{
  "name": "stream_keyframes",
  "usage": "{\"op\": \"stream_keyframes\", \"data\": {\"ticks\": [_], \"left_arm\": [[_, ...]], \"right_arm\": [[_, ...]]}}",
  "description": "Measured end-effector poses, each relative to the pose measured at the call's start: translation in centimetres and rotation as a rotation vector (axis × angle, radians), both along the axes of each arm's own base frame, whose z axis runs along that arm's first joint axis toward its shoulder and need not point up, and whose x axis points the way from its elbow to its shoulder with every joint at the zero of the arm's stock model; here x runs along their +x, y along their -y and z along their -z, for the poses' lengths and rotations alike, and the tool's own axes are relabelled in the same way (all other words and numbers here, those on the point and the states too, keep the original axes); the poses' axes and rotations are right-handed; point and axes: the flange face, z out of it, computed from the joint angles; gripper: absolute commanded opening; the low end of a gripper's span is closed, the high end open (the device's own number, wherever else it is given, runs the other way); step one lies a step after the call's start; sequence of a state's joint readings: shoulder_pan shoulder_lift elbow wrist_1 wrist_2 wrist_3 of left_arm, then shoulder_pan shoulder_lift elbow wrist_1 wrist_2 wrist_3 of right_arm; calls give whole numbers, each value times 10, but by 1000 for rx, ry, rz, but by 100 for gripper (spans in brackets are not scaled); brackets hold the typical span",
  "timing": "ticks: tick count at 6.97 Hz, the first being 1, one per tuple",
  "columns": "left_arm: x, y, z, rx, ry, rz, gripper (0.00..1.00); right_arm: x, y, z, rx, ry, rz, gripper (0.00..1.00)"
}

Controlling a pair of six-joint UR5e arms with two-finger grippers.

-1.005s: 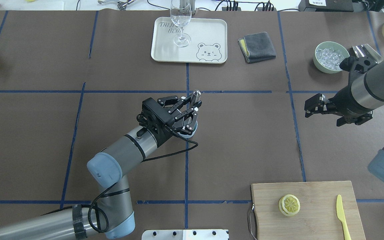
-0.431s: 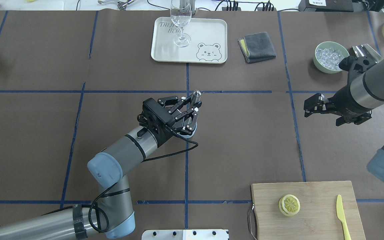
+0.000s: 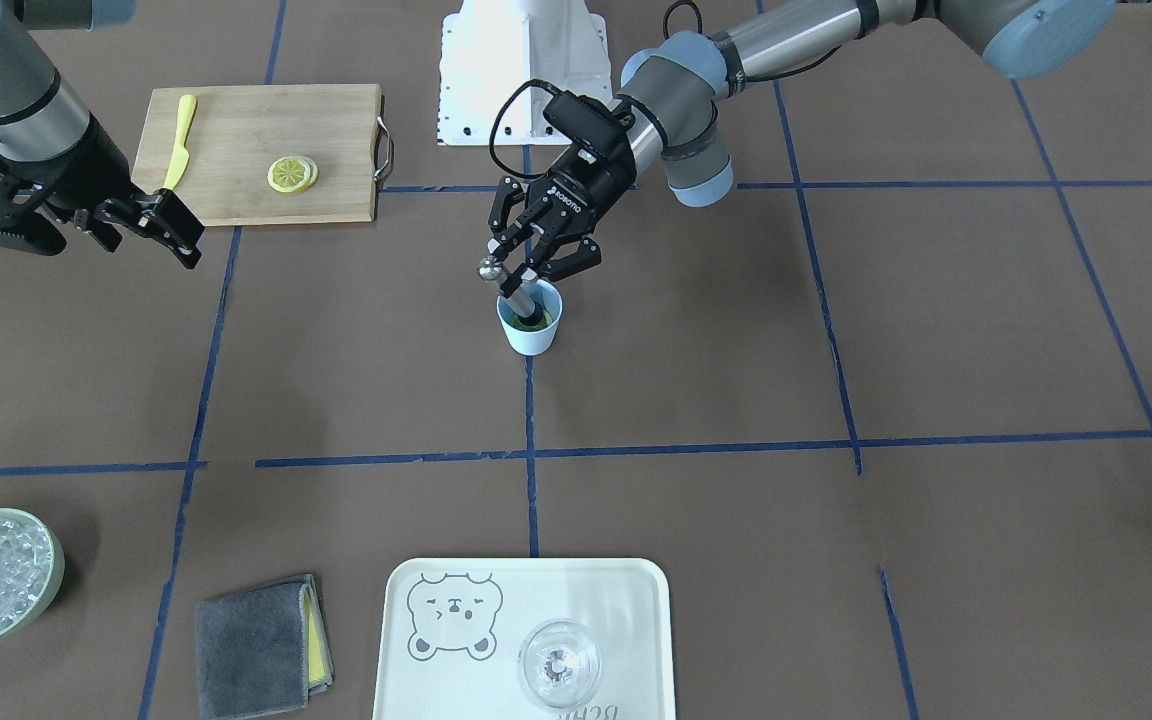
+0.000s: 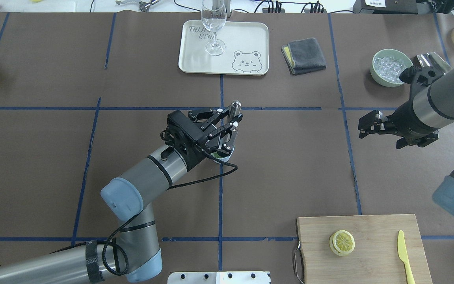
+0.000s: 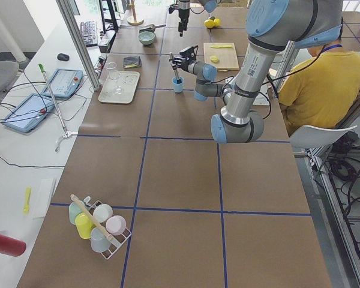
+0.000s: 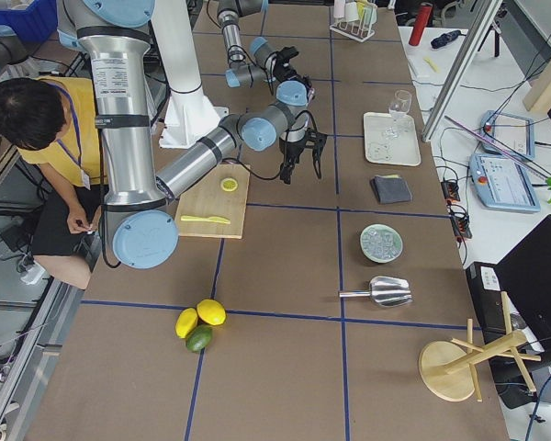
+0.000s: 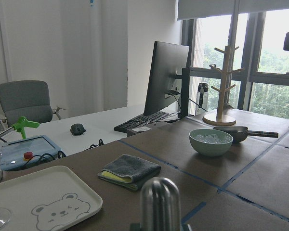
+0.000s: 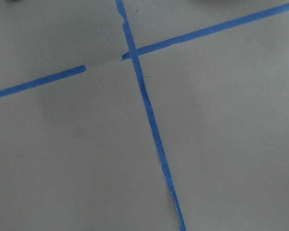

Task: Squeeze lemon into cup
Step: 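Press the muddler down into the cup onto the lemon slice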

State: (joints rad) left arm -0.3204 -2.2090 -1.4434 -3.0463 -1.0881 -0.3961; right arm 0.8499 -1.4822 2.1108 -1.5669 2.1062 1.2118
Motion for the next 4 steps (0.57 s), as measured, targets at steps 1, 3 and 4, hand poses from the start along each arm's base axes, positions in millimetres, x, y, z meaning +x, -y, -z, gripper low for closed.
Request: {"op": "stream_keyframes", "data": {"ticks": [1, 3, 4], "left_arm": [[-13, 0, 15, 9, -23, 6, 0], [-42, 9, 44, 25, -5, 27, 0], [-60, 16, 55, 49, -1, 17, 0]], "right_arm": [[0, 1, -1, -2, -2, 0, 100], [-1, 1, -2, -4, -3, -2, 100], [-1, 1, -2, -4, -2, -2, 100]]}}
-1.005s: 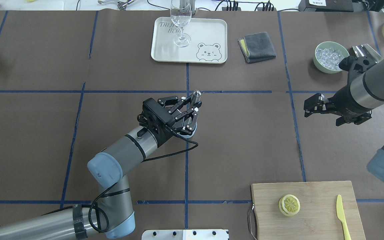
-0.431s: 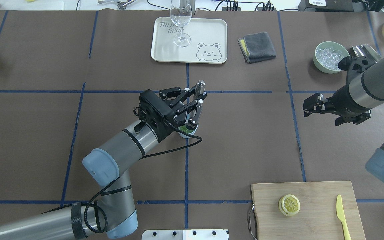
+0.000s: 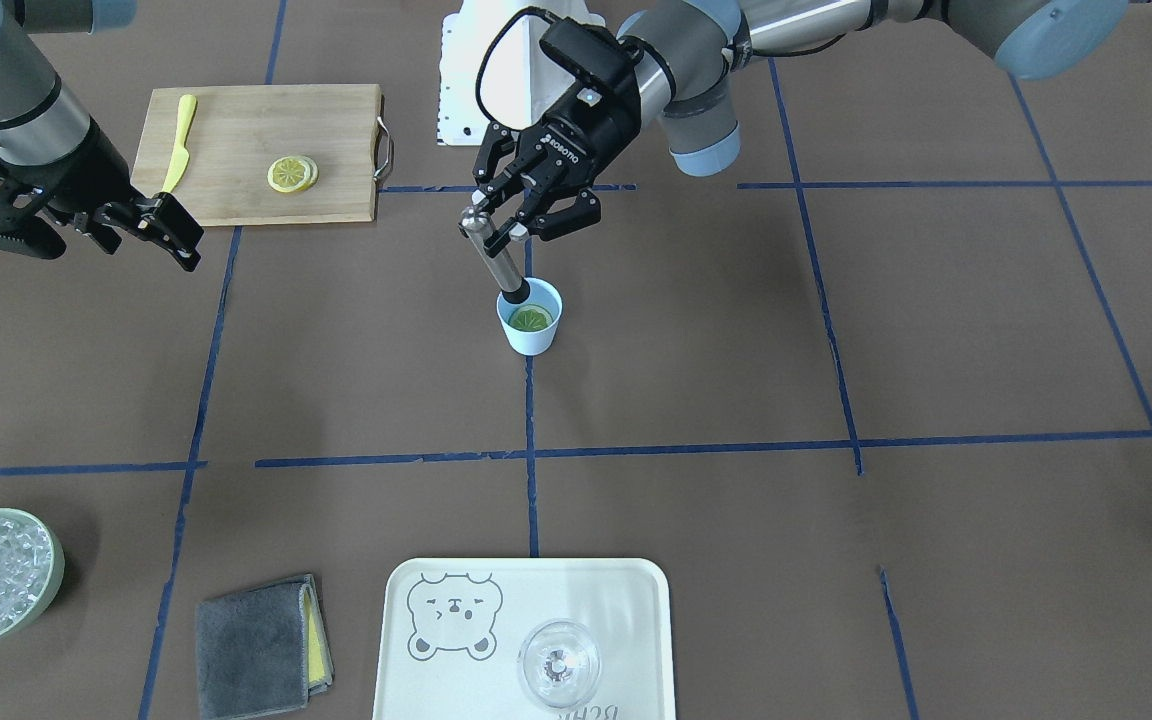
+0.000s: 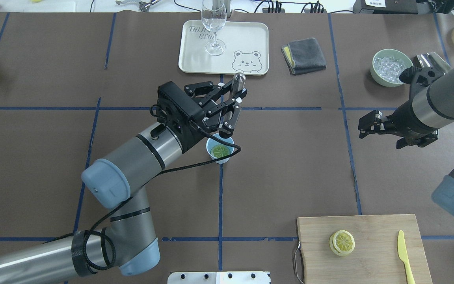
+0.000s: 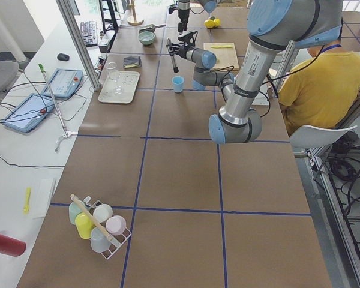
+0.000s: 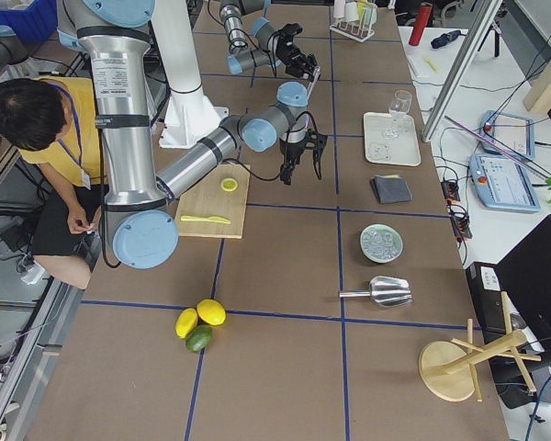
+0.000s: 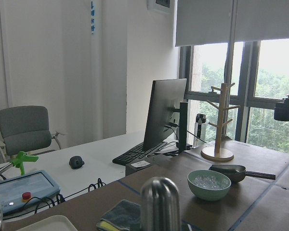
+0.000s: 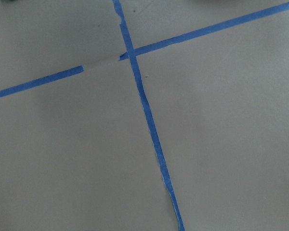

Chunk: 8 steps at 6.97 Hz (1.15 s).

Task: Squeeze lemon into cup
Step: 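Lift the muddler out of the cup and carry it back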

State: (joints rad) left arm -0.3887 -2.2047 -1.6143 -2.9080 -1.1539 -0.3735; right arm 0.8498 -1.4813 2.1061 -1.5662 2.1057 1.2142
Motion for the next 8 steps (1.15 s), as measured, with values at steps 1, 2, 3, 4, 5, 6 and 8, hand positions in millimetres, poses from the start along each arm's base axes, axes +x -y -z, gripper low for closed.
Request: {"op": "stream_keyframes", "data": {"ticks": [1, 2, 3, 4, 5, 6, 8], "left_arm": [[-20, 10, 7, 20, 8, -14, 0], [-47, 17, 0, 5, 14, -14, 0], [-73, 22, -25, -46, 19, -15, 0], [-86, 28, -51, -113, 58, -14, 0], [-92, 38, -66, -174, 132, -9, 0], [-102, 54, -83, -229, 228, -19, 0], [-153, 90, -140, -308, 444, -55, 0]], "right_arm": [[0, 0, 1, 0, 2, -1, 100], [1, -1, 2, 0, 3, -3, 100], [1, -1, 2, -1, 4, -6, 100], [1, -1, 2, -2, 4, -8, 100], [1, -1, 2, -2, 4, -9, 100], [2, -1, 2, -3, 3, -11, 100], [2, -2, 1, -6, 1, -13, 100]]}}
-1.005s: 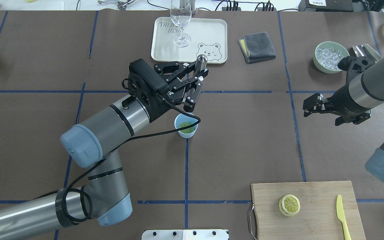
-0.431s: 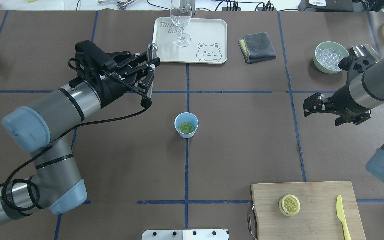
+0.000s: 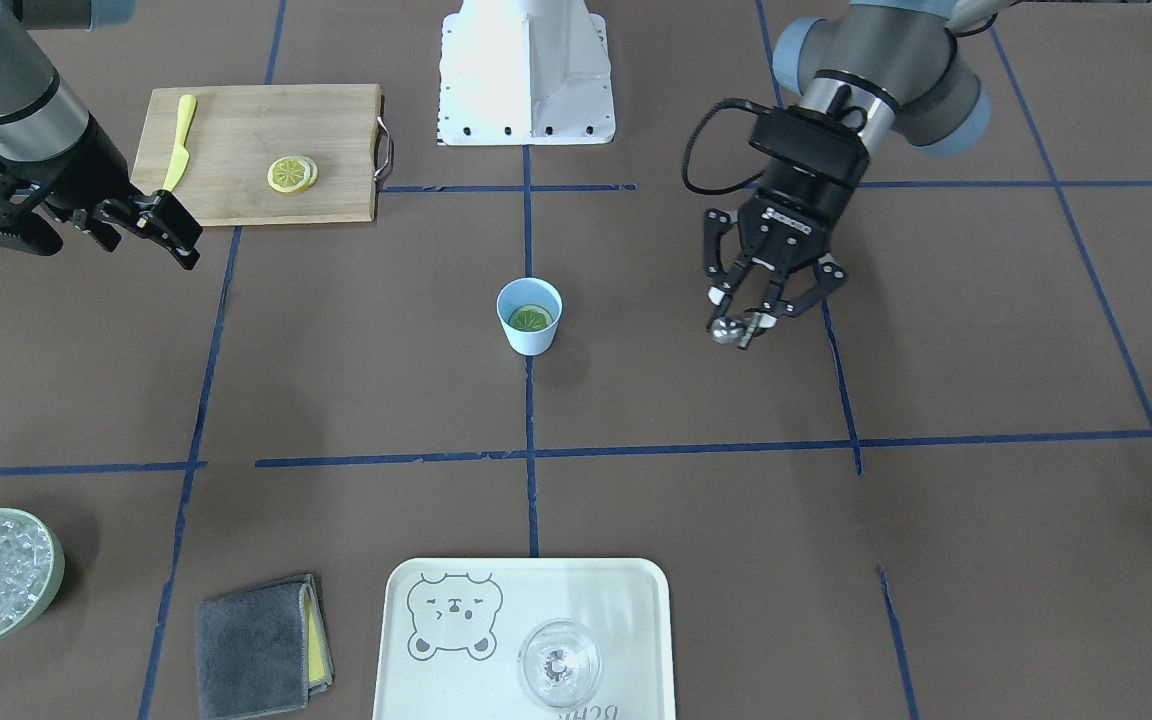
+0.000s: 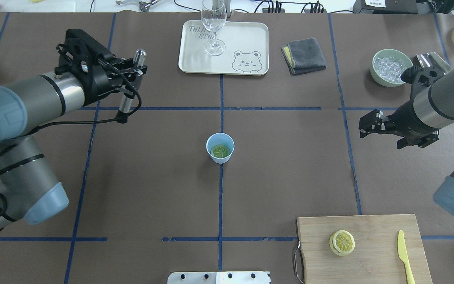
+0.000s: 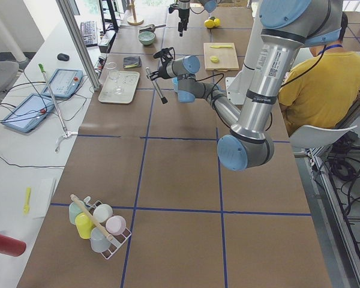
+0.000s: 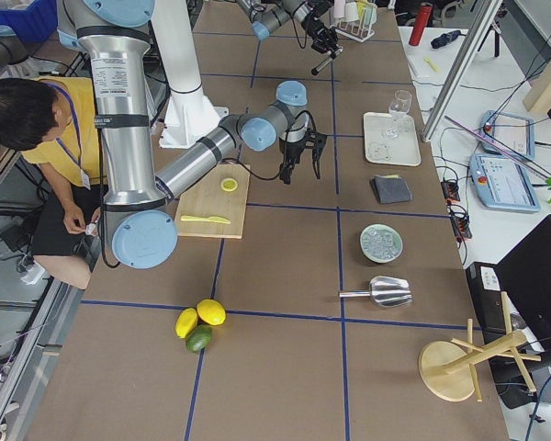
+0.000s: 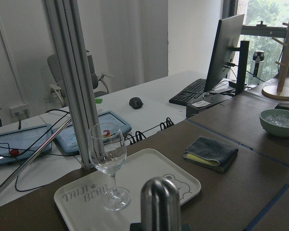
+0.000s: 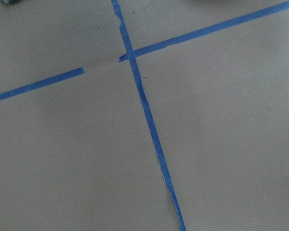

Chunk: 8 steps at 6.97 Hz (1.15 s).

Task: Squeeze lemon into cup
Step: 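Lift the muddler out of the cup and carry it back, then lower the muddler onto the table and open the left gripper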

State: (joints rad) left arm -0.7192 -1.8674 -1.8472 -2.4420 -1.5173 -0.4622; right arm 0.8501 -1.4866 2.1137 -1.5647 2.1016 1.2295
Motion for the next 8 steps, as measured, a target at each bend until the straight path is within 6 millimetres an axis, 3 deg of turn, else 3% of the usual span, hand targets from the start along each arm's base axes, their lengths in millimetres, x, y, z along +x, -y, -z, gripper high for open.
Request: {"op": "stream_keyframes", "data": {"ticks": [2, 3, 4, 6, 8], "left_arm": [[-71, 27, -54, -65, 143, -68, 0], [-99, 37, -79, -184, 191, -120, 0], [-115, 45, -102, -330, 235, -166, 0], [-121, 52, -129, -612, 233, -151, 0], [-110, 58, -163, -870, 142, -93, 0]], "right_arm": [[0, 0, -2, -2, -3, -1, 100], [0, 0, -2, -2, -3, -1, 100], [0, 0, -2, -2, -3, -1, 100], [0, 0, -2, -1, -4, -2, 100], [1, 0, -2, -1, -5, -2, 100]]}}
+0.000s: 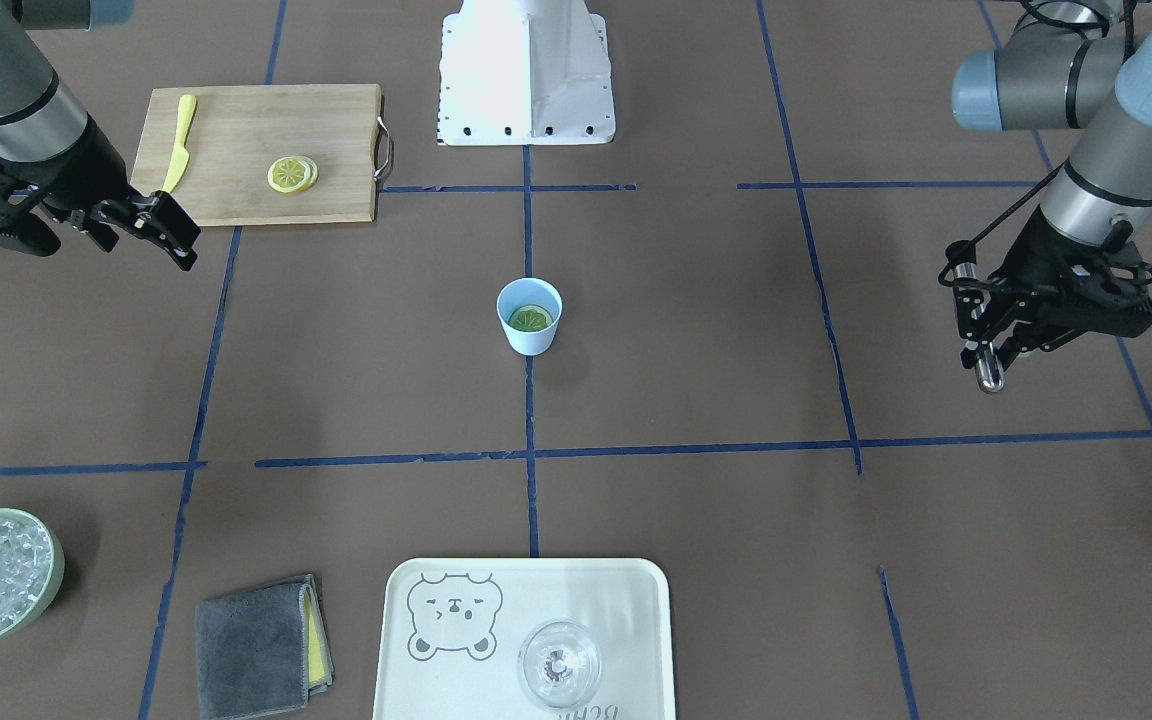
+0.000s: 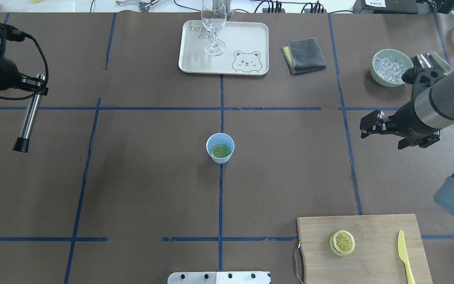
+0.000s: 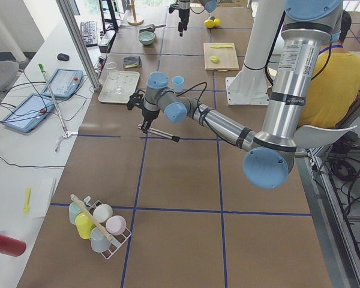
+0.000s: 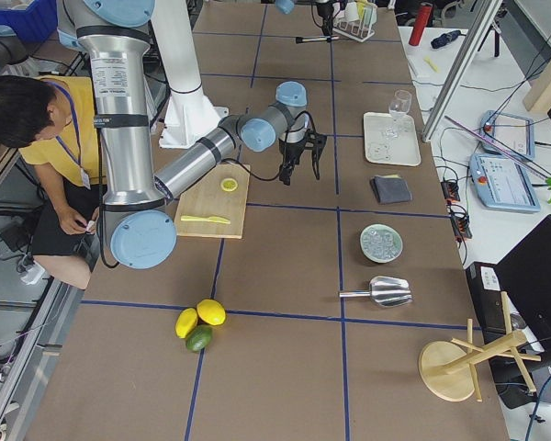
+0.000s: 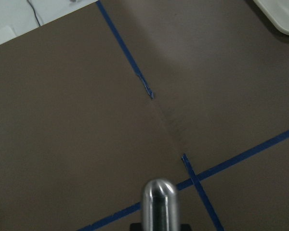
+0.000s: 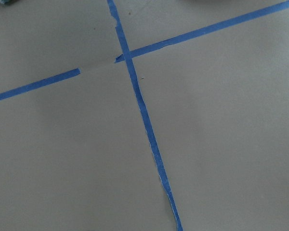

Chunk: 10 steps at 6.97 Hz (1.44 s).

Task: Squeeze lemon into cup
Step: 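Lower the muddler onto the table and open the left gripper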

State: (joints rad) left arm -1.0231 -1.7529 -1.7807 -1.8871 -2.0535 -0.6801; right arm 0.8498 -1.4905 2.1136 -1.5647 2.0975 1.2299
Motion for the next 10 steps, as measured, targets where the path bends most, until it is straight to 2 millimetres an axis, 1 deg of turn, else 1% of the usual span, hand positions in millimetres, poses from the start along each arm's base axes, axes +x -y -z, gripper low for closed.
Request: {"op": "stream_keyframes", "data": {"ticks": [2, 4, 5, 6, 7, 8, 9, 10], "left_arm": [[11, 6, -45, -137, 2, 2, 0], [15, 8, -74, -202, 20, 9, 0], [22, 6, -84, -216, 30, -3, 0], [39, -1, -94, -222, 40, -33, 0], [56, -9, -100, -218, 45, -63, 0], [66, -15, -103, -214, 47, -82, 0], [70, -18, -105, -214, 47, -90, 5], [72, -19, -106, -217, 49, -91, 8]], "right_arm": [[0, 0, -1, -1, -1, -1, 100], [0, 0, -1, -2, -1, -1, 100], [0, 0, -1, -1, -2, -1, 100], [0, 0, -1, -1, -2, -1, 100], [-1, 0, -1, -1, -3, 0, 100], [-1, 0, -1, -1, -3, 0, 100], [-1, 0, -2, -2, -3, 0, 100], [-1, 0, -2, -2, -4, 0, 100]]}}
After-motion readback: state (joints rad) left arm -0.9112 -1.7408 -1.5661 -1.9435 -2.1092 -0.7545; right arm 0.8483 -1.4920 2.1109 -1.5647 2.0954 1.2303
